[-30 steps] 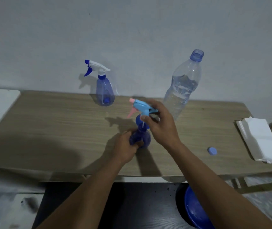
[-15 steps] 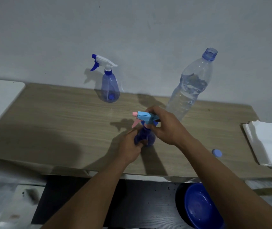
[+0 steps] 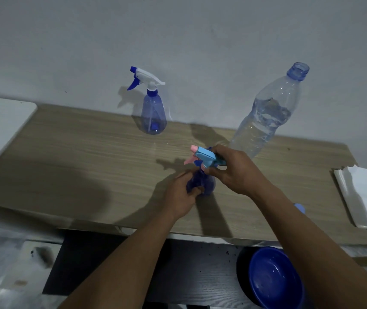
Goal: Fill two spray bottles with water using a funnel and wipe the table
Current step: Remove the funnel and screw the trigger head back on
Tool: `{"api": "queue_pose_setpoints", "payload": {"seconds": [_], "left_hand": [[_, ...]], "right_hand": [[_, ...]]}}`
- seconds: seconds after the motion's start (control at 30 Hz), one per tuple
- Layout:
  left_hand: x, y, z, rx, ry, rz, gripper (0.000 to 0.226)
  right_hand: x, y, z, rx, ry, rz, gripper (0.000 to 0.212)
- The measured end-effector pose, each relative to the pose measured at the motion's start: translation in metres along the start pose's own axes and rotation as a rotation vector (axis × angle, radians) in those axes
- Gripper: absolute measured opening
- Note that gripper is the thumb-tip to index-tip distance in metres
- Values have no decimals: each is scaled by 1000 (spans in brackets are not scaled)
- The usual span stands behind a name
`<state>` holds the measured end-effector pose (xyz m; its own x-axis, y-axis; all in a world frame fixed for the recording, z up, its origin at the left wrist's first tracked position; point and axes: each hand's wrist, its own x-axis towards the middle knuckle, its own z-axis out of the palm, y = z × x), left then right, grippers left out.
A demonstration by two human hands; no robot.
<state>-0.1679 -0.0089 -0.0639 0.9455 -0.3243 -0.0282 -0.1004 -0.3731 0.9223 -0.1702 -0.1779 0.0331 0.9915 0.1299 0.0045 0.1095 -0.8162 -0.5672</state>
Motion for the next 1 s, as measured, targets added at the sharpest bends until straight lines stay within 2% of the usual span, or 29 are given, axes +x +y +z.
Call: {"api": "queue_pose_setpoints", "payload": {"seconds": [0.03, 0.13, 0.3, 0.47, 0.63, 0.77, 0.8, 0.93, 1.0], "left_hand": [[0, -2, 1, -15, 5, 4, 43], [1, -2, 2, -25, 8, -10, 40], [1, -6, 4, -41, -11, -45, 34], [0, -5, 4, -50, 12, -15, 43], [0, -6, 5, -49, 15, -20, 36], [2, -6, 4, -46, 3, 1, 39], [2, -6, 4, -46, 3, 3, 41], [0, -6, 7, -2, -1, -73, 36], [-1, -6, 7, -2, 0, -88, 38]], "right_hand": [[1, -2, 0, -19, -18, -11, 19], [5, -8, 1, -72, -15, 11, 32], [-1, -7, 14, -163, 75, 15, 27], [-9, 2, 21, 74, 121, 22, 19], [-7, 2, 32, 161, 163, 77, 36], [-14, 6, 39, 230, 230, -53, 10], [-13, 9, 42, 246, 239, -43, 11], [-10, 13, 50, 312, 294, 173, 37], [-14, 14, 55, 357, 326, 139, 36]]}}
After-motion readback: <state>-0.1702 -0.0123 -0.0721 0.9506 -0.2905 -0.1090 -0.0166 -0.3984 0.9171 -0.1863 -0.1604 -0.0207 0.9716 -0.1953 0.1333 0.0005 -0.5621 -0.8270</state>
